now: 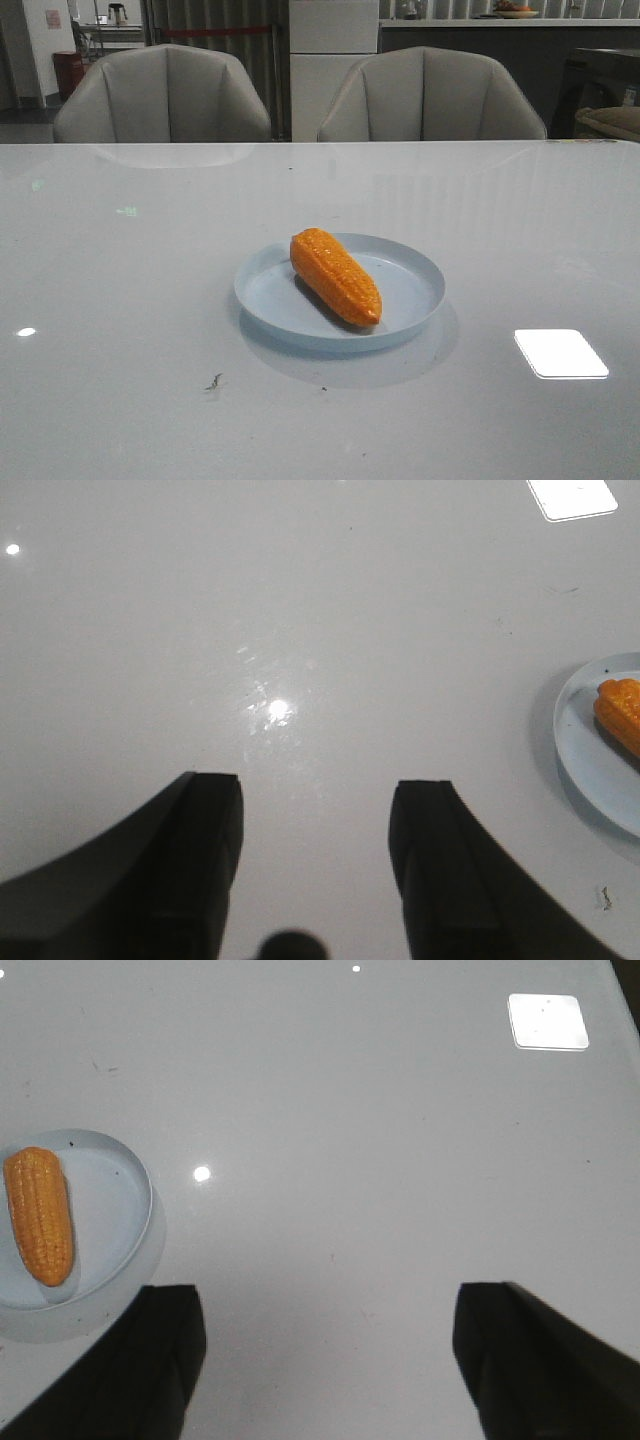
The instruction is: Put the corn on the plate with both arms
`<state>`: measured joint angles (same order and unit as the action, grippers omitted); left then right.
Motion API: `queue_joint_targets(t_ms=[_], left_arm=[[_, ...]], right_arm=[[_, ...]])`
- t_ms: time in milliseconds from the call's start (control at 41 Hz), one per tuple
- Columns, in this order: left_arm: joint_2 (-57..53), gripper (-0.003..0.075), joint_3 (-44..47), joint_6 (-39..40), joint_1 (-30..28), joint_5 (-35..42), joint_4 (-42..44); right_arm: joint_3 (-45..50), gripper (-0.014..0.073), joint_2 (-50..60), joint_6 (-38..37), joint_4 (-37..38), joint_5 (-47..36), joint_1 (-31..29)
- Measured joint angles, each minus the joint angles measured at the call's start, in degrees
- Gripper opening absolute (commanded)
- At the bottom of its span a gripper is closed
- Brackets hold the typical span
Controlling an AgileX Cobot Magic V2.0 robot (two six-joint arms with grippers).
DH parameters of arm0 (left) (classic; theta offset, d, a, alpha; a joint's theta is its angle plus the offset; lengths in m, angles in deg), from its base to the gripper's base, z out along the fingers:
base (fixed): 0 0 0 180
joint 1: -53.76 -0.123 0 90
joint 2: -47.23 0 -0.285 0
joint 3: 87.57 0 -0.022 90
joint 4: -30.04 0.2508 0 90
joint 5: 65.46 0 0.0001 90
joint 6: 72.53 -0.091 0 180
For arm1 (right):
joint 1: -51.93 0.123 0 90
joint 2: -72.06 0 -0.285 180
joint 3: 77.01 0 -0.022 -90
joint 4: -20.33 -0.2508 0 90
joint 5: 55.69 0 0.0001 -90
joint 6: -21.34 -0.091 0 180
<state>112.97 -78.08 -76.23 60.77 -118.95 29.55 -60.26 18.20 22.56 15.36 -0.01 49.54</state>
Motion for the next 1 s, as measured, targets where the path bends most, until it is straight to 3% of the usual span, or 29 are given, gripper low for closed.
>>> queue_joint_targets(t_ms=[220,439,610,1000], left_arm=[[0.0,0.0374,0.0,0.0,0.0,-0.2,-0.6],[0.0,0.0181,0.0,0.0,0.0,-0.2,-1.0],[0.0,0.0087,0.0,0.0,0.0,-0.3,-1.0],[0.0,0.0090,0.0,0.0,0.0,-0.3,-1.0]], right_arm=[[0.1,0.0615,0.0,0.0,-0.1,0.4,0.0],[0.1,0.0615,0.0,0.0,-0.1,0.5,0.0],[0.1,0.0615,0.0,0.0,-0.1,0.6,0.0],[0.1,0.0615,0.0,0.0,-0.1,0.6,0.0]])
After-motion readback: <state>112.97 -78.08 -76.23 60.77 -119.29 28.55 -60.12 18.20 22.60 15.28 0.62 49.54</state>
